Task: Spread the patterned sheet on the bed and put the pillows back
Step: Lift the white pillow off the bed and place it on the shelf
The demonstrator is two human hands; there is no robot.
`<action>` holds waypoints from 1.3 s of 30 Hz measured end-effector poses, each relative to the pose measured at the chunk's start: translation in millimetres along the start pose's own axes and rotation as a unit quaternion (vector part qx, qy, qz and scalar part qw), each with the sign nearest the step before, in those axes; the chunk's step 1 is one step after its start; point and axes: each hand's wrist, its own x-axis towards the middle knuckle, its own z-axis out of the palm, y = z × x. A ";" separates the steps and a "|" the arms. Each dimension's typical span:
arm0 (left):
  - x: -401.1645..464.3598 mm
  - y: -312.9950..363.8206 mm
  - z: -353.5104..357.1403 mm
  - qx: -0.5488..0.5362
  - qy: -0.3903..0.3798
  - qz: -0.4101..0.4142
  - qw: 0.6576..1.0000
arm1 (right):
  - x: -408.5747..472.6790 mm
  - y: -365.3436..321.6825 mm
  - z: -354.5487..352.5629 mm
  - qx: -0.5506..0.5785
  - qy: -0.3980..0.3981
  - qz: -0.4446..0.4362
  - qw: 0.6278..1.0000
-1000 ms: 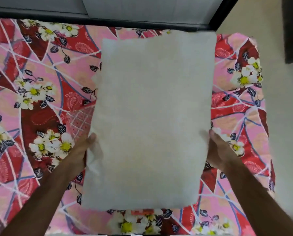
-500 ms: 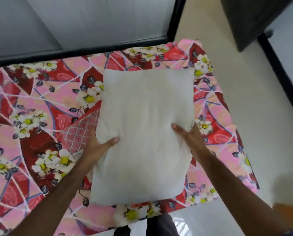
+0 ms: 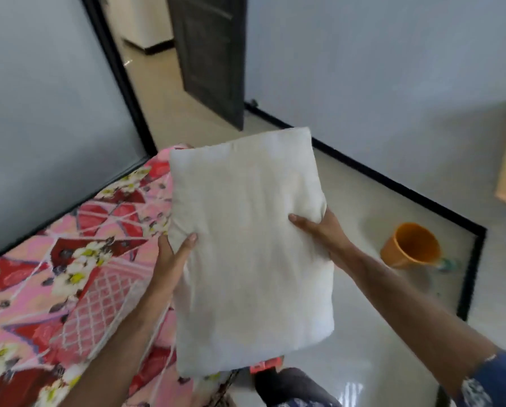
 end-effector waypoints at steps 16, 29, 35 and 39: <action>-53.7 147.9 485.6 0.065 -0.311 0.159 0.935 | -100.0 -37.1 -444.7 0.078 0.275 -0.105 0.953; -41.8 238.1 816.2 0.066 -0.410 0.188 0.890 | -39.8 -79.5 -732.6 0.086 0.378 -0.121 0.914; -10.9 277.0 969.0 0.042 -0.448 0.178 0.875 | 38.9 -107.2 -850.3 0.057 0.428 -0.085 0.898; 4.0 308.4 1059.1 0.054 -0.486 0.148 0.859 | 82.0 -125.3 -923.5 0.064 0.466 -0.048 0.881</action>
